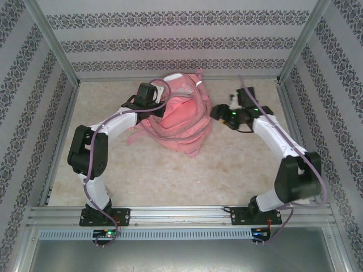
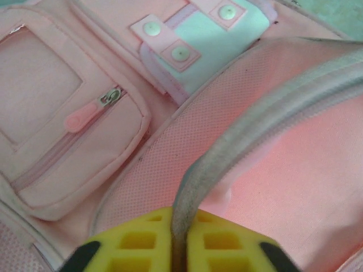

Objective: Pack the student bag

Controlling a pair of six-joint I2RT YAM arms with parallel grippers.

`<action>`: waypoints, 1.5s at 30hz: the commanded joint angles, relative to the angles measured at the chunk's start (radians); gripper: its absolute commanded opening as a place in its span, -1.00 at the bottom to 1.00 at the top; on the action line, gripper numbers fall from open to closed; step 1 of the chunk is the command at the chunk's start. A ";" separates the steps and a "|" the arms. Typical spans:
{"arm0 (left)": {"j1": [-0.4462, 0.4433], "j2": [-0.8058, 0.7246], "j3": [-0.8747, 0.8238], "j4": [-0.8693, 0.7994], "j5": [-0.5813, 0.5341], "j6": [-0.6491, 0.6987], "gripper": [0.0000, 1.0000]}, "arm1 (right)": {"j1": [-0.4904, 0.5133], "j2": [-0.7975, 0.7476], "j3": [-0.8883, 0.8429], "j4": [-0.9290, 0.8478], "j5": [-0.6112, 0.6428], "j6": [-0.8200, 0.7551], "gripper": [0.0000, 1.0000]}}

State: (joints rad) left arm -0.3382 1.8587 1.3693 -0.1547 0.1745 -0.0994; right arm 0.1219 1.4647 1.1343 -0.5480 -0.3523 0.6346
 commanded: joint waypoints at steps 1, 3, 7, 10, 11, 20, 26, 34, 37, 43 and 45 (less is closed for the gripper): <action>0.040 0.027 0.012 -0.026 -0.019 0.050 -0.59 | -0.119 -0.069 -0.104 -0.309 0.331 0.053 0.51; 0.040 0.021 -0.002 0.015 0.056 0.042 -0.47 | -0.165 -0.120 -0.146 -0.368 0.430 0.093 0.57; 0.037 -0.024 -0.082 0.147 0.177 0.011 -0.41 | -0.183 -0.166 -0.194 -0.417 0.556 0.255 0.71; 0.038 -0.087 -0.165 0.222 0.171 0.008 -0.27 | -0.139 -0.174 -0.188 -0.380 0.591 0.314 0.71; 0.038 -0.107 -0.189 0.228 0.159 0.012 -0.27 | -0.103 -0.179 -0.177 -0.377 0.632 0.325 0.72; 0.039 -0.341 -0.316 0.030 0.031 -0.017 -0.26 | -0.067 -0.189 -0.267 -0.423 0.846 0.572 0.96; 0.038 -0.422 -0.296 -0.117 0.047 0.032 -0.21 | -0.100 -0.103 -0.241 -0.254 0.638 0.369 0.96; 0.041 -0.517 -0.191 -0.400 -0.161 0.055 0.00 | -0.078 -0.050 -0.219 -0.209 0.537 0.093 0.96; 0.050 -0.607 -0.212 -0.484 -0.248 0.012 0.28 | -0.088 -0.026 -0.218 -0.197 0.420 0.007 0.96; 0.110 -0.724 -0.266 -0.739 -0.421 -0.283 0.99 | -0.050 -0.137 -0.347 0.007 0.118 -0.072 0.94; 0.144 -0.717 -0.266 -0.817 -0.421 -0.345 0.99 | 0.003 -0.157 -0.341 -0.007 0.121 -0.098 0.90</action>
State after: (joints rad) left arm -0.2352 1.1206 1.1286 -0.7494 -0.1638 -0.2852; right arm 0.0715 1.3510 0.8032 -0.6178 -0.1085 0.6125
